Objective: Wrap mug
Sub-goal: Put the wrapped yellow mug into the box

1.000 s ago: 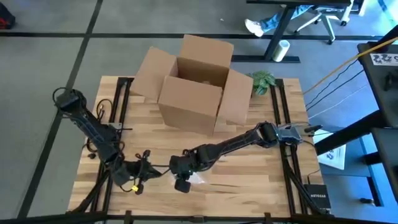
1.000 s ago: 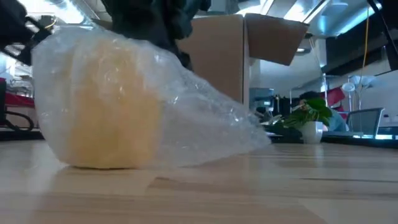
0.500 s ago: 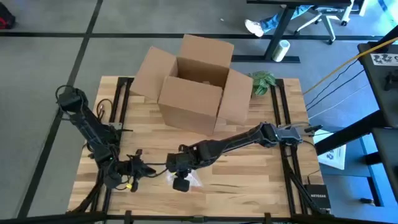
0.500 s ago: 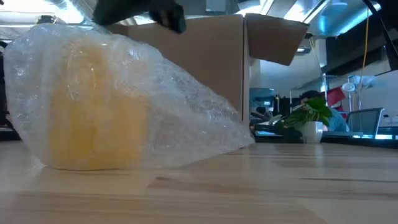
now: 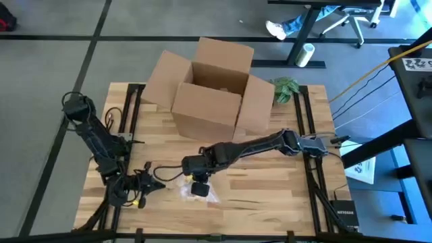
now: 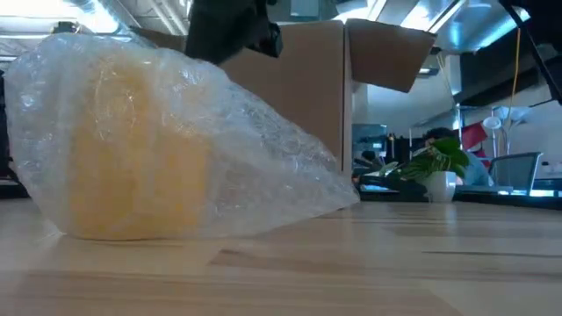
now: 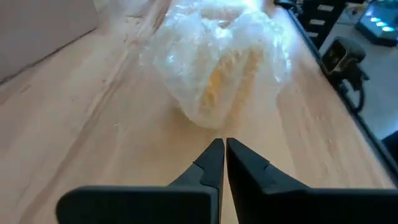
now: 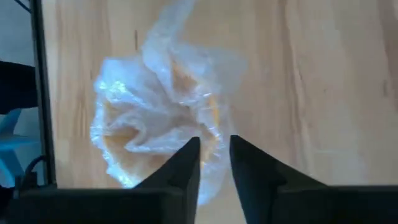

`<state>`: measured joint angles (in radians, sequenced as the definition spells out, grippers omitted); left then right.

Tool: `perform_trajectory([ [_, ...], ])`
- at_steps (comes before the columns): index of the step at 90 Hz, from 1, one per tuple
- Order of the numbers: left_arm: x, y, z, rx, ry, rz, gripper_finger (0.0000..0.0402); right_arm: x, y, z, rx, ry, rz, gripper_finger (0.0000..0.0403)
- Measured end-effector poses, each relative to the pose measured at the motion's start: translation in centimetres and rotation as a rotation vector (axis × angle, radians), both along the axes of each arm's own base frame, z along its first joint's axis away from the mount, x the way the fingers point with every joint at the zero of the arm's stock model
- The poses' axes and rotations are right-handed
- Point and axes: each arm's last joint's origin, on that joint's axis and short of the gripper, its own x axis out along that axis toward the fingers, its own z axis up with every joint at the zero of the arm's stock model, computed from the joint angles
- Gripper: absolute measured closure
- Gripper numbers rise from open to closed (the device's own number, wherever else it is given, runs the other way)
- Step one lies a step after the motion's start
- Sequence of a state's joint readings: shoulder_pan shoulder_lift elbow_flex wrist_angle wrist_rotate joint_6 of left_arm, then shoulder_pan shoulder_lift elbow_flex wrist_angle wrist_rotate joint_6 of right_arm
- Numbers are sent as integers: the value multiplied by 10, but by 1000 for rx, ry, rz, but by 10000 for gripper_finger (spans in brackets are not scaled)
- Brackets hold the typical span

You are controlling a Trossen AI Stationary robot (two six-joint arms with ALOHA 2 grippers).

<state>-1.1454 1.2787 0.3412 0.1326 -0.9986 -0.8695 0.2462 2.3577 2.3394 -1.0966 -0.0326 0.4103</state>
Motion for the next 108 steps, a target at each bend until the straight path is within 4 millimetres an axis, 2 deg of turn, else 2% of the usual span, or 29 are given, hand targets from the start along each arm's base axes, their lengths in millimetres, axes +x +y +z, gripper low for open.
perform_trajectory([
  [21, -22, 20, -15, -73, -82, 49, 402, 3, -1, -4, 42, 5, 14, 263],
  [42, -36, 45, -11, -79, -166, 19, 402, 6, 1, -3, 67, -27, 25, 258],
  [60, -43, 65, -8, -58, -224, -30, 402, 12, 3, -24, 77, 18, 34, 258],
  [87, -36, 81, 32, 54, -392, -197, 402, 21, -4, -54, 110, 86, 53, 258],
  [97, -33, 92, 37, 96, -435, -215, 402, 23, -7, -60, 127, 106, 52, 281],
  [108, -30, 104, 38, 103, -453, -226, 402, 24, -7, -65, 110, 110, 69, 356],
])
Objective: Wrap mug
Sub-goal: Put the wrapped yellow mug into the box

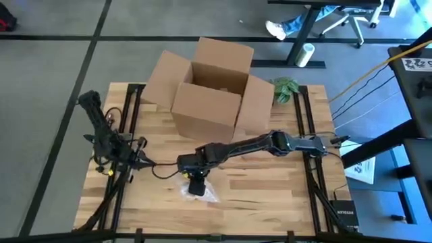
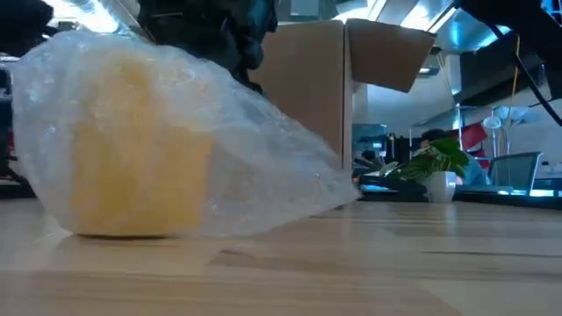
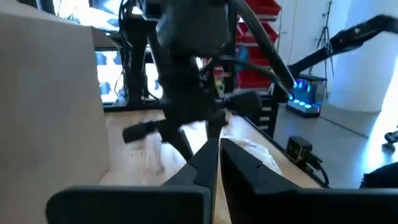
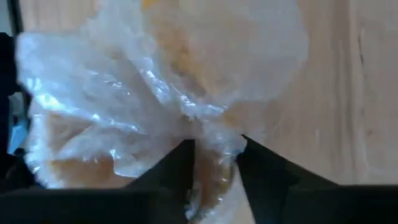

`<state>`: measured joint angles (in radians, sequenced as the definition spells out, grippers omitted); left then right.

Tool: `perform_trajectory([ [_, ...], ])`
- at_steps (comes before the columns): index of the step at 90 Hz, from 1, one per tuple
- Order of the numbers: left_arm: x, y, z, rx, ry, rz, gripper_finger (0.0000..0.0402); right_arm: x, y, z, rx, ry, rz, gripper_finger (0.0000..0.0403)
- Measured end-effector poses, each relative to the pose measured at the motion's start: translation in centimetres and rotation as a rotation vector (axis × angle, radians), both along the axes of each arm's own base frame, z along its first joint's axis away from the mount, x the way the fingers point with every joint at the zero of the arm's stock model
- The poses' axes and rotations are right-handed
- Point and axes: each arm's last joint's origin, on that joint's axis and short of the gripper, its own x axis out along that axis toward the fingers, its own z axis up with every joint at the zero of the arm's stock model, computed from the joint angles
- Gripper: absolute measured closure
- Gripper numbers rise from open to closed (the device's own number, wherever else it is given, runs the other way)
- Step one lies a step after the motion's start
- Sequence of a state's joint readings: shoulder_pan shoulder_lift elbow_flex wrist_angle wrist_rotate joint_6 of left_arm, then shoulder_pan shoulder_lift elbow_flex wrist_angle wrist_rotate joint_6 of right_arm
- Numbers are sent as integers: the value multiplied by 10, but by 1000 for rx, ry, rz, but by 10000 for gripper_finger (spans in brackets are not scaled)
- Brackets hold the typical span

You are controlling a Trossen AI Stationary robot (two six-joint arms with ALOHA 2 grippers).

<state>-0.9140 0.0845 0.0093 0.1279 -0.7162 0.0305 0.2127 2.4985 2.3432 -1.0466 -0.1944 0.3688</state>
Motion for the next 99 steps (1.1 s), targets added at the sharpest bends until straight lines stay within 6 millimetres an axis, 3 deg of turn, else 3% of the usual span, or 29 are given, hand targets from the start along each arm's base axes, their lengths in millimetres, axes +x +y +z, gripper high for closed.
perform_trajectory([
  [7, 2, 7, 0, -8, -9, 7, 402, 0, 0, -1, -29, -4, 6, 388],
  [55, 14, 33, 3, 38, 53, 112, 402, -18, 10, 16, -95, 75, 11, 400],
  [86, 9, 42, 18, 39, 117, 182, 402, -33, 12, 46, -72, 84, -43, 402],
  [99, 9, 42, 18, 23, 121, 191, 402, -42, 11, 71, -47, 50, -69, 402],
])
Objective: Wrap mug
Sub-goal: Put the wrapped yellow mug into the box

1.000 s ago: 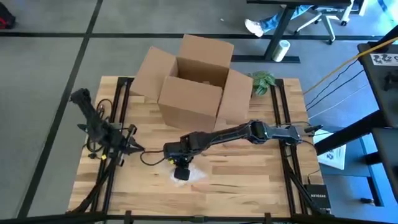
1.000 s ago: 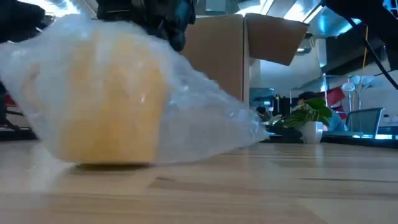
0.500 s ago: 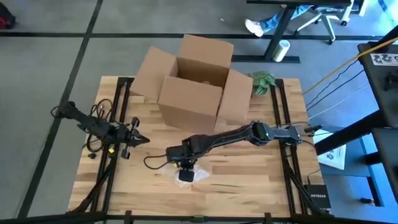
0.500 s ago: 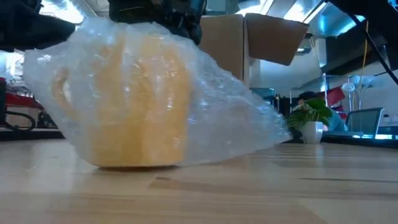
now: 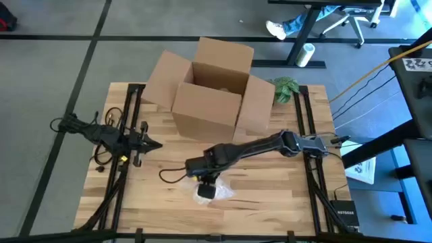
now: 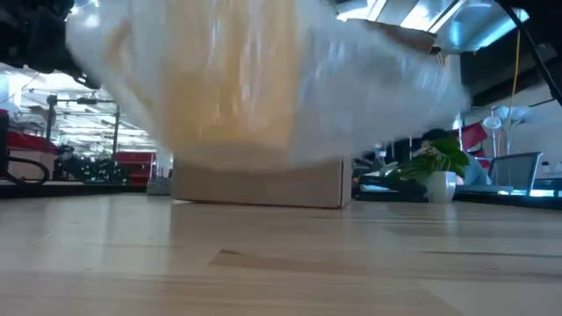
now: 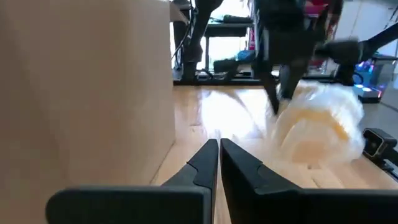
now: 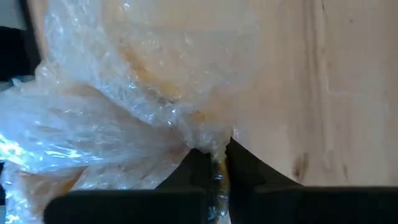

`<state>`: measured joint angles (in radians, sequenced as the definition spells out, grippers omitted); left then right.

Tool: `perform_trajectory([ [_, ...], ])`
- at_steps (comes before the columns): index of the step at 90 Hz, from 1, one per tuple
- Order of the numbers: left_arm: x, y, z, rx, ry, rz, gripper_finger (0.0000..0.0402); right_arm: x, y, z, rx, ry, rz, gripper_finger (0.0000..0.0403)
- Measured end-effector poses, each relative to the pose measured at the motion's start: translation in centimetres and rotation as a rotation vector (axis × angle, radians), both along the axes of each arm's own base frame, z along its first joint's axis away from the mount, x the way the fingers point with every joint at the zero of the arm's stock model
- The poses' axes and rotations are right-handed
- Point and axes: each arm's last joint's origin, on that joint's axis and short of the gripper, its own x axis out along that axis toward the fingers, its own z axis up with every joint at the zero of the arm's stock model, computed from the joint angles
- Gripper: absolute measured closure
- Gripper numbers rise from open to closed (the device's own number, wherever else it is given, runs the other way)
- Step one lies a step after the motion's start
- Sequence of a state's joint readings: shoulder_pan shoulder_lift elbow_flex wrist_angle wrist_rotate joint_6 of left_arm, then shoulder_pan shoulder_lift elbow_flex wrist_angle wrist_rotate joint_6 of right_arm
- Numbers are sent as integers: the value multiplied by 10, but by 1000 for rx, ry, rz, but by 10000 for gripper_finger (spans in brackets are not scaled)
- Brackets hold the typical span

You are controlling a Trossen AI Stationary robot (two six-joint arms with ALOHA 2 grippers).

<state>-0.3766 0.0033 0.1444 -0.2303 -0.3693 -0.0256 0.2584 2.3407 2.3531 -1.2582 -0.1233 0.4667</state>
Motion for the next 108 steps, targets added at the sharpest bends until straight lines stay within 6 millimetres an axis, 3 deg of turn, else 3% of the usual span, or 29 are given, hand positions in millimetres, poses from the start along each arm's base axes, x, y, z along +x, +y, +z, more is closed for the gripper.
perform_trajectory([
  [15, 0, 0, 0, -19, 0, 1, 402, -6, -5, 33, -5, -127, -32, 402],
  [29, 0, 0, 6, -22, -45, 1, 402, -22, -10, 74, -8, -250, -68, 402],
  [39, -2, 1, 13, -12, -65, 1, 402, -32, -14, 92, -22, -295, -91, 402],
  [83, -1, 1, 18, 24, -144, 11, 402, -54, -35, 138, -23, -440, -176, 403],
  [108, 8, -3, -9, 13, -176, 5, 402, -64, -61, 166, -10, -560, -251, 403],
])
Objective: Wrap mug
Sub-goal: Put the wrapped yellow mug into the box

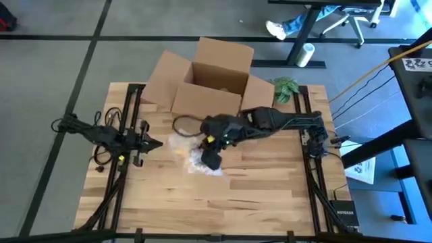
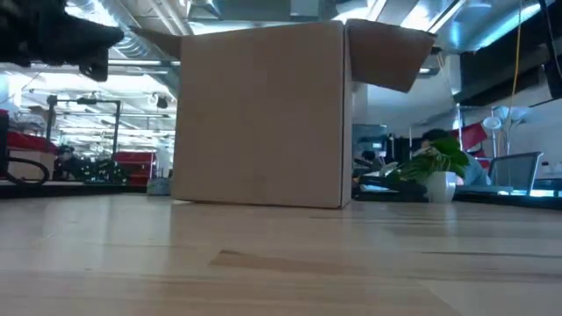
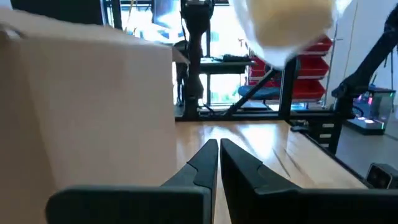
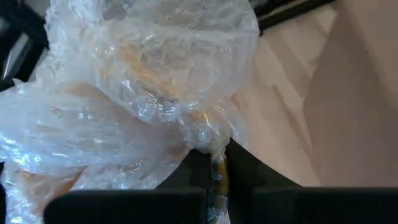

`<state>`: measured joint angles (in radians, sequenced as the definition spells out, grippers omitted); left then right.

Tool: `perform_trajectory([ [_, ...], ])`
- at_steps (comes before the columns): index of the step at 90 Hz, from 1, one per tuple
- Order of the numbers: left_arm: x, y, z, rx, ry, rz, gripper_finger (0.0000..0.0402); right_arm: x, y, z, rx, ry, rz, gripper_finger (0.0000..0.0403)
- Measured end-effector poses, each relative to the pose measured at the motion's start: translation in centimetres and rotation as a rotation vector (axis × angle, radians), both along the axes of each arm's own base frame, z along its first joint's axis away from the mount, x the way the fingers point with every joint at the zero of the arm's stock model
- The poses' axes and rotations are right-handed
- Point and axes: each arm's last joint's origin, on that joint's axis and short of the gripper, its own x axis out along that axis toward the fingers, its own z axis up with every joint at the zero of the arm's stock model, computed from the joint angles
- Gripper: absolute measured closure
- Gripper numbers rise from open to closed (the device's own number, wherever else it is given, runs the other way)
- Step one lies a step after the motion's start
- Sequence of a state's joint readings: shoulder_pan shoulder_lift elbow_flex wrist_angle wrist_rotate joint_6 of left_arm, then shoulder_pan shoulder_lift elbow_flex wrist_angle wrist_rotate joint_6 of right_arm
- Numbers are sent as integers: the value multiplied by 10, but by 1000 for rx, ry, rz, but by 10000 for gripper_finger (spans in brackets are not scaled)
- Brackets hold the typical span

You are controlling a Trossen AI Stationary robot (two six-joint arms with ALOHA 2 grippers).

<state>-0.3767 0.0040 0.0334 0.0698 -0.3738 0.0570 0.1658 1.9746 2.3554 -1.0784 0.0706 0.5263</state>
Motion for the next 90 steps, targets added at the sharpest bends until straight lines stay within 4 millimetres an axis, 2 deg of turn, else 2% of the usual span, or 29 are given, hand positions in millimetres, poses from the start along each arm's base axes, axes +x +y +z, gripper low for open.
perform_trajectory([
  [20, 1, 0, -1, -11, -45, 10, 402, -13, -35, 31, -36, -154, -106, 403],
  [34, 1, 0, -2, -18, -40, 11, 402, -22, -67, 54, -124, -301, -267, 403],
  [50, 2, 1, -5, -9, -8, 16, 402, -26, -106, 68, -240, -394, -409, 403],
  [59, 2, 1, -6, -10, -2, 18, 402, -26, -126, 61, -260, -342, -457, 403],
  [70, 2, 1, -6, -10, -2, 18, 402, -22, -146, 35, -221, -169, -502, 403],
  [90, 2, 1, -8, -50, 17, 14, 402, -9, -165, -3, -110, 34, -448, 403],
])
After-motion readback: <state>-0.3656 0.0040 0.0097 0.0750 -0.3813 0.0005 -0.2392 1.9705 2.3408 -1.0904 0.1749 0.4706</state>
